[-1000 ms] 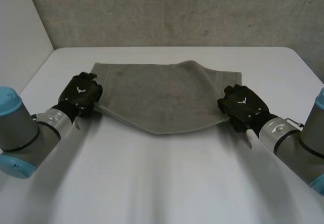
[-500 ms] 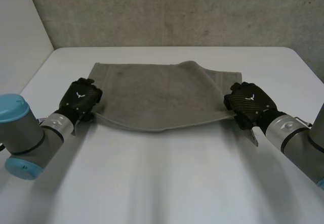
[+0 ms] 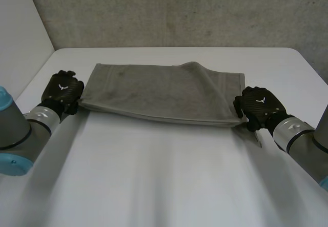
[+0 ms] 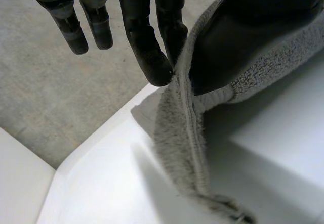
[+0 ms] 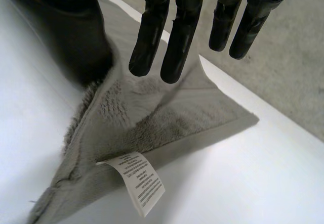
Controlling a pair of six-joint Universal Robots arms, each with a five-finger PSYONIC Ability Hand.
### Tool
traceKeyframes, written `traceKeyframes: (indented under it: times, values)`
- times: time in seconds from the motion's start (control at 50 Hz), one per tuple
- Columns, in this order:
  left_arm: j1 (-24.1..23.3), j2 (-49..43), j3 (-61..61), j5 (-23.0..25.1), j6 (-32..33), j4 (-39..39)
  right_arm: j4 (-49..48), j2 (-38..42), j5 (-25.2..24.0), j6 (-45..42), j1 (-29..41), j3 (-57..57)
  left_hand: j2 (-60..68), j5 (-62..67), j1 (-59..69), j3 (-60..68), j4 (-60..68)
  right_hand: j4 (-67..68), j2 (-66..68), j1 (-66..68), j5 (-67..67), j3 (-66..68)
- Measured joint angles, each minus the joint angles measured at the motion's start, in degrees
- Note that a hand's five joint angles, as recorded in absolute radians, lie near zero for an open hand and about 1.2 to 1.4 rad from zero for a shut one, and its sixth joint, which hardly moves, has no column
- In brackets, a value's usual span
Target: Fold the towel.
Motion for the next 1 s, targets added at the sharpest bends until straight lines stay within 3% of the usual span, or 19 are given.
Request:
traceKeyframes:
  times: [0.28, 0.38, 0.46, 0.62, 0.8, 1.0]
  values:
    - [1.6, 2.5, -0.8, 0.0, -0.6, -0.4, 0.1, 5.0, 4.6, 4.5, 0.3, -1.7, 0.0, 0.0, 0.0, 0.0, 0.0, 0.0, -3.6, -3.9, -4.3, 0.0]
    - [1.6, 2.9, -0.8, 0.0, -0.6, -0.7, 0.7, 5.6, 4.6, 4.4, 0.2, -2.1, 0.0, 0.0, 0.0, 0.0, 0.0, 0.0, 17.2, 17.4, 16.7, 0.0]
    - [1.7, 3.3, -0.8, 0.0, -0.6, -1.2, 2.1, 5.0, 4.2, 4.2, -0.1, -2.8, 0.0, 0.0, 0.0, 0.0, 0.0, 0.0, 22.2, 22.1, 23.2, 0.0]
    - [1.5, 10.8, -0.8, 0.4, -1.7, -6.0, 9.4, -5.3, 2.8, 2.7, -0.5, -7.5, 0.0, 0.0, 0.0, 0.0, 0.0, 0.0, 22.2, 22.1, 23.2, 0.0]
    - [1.3, 27.5, -2.0, 1.9, -10.0, -13.0, 20.0, -20.8, -1.4, 0.6, -2.0, -12.8, 0.0, 0.0, 0.0, 0.0, 0.0, 0.0, 22.2, 22.1, 23.2, 0.0]
    - [6.9, 36.9, -8.3, 11.7, -10.7, -22.4, 26.2, -28.4, -8.2, -7.0, -11.0, -7.6, 0.1, 0.0, 0.0, 0.0, 0.0, 0.0, 22.2, 22.1, 23.2, 0.0]
